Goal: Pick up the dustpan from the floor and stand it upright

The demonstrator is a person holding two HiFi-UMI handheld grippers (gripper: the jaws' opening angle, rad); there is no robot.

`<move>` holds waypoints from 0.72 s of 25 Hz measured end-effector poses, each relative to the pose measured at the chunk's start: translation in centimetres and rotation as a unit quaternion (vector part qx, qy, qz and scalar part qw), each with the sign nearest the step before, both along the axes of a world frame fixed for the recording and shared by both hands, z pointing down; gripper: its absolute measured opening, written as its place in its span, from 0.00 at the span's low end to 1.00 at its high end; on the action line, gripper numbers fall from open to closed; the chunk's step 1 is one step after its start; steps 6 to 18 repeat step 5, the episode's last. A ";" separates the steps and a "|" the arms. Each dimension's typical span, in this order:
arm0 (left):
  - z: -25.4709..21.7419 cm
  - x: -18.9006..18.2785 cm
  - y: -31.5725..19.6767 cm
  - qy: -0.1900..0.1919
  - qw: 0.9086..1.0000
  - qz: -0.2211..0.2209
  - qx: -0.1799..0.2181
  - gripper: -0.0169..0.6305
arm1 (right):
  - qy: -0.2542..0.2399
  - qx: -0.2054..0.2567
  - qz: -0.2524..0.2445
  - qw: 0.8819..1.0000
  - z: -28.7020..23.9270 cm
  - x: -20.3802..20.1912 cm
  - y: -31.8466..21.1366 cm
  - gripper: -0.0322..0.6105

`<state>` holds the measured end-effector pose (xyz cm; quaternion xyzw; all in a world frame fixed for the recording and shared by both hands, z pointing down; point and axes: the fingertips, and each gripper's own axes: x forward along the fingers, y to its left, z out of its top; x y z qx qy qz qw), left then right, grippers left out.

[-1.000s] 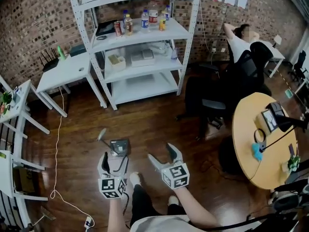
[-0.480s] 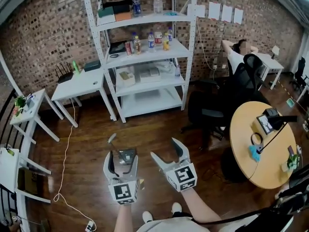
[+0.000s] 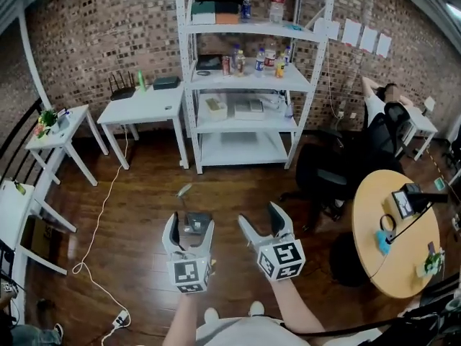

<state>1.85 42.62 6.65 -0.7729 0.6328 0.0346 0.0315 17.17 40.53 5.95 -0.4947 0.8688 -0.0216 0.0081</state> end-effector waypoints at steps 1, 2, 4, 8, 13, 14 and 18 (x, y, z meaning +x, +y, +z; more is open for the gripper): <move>0.0 -0.1 0.3 0.003 1.000 0.000 0.003 0.65 | -0.003 0.004 -0.005 1.000 0.0 -0.3 0.4 0.57; 0.0 -0.2 0.6 0.007 1.000 0.000 0.006 0.65 | -0.006 0.007 -0.010 1.000 -0.1 -0.7 0.7 0.57; -0.3 -0.9 1.0 0.015 1.000 0.001 0.013 0.65 | -0.012 0.011 -0.021 1.000 -0.4 -1.8 1.2 0.57; -0.6 -1.3 1.2 0.019 1.000 0.000 0.017 0.64 | -0.016 0.013 -0.026 0.999 -0.6 -2.5 1.3 0.57; -0.6 -1.3 1.2 0.019 1.000 0.000 0.017 0.64 | -0.016 0.013 -0.026 0.999 -0.6 -2.5 1.3 0.57; -0.6 -1.3 1.2 0.019 1.000 0.000 0.017 0.64 | -0.016 0.013 -0.026 0.999 -0.6 -2.5 1.3 0.57; -0.6 -1.3 1.2 0.019 1.000 0.000 0.017 0.64 | -0.016 0.013 -0.026 0.999 -0.6 -2.5 1.3 0.57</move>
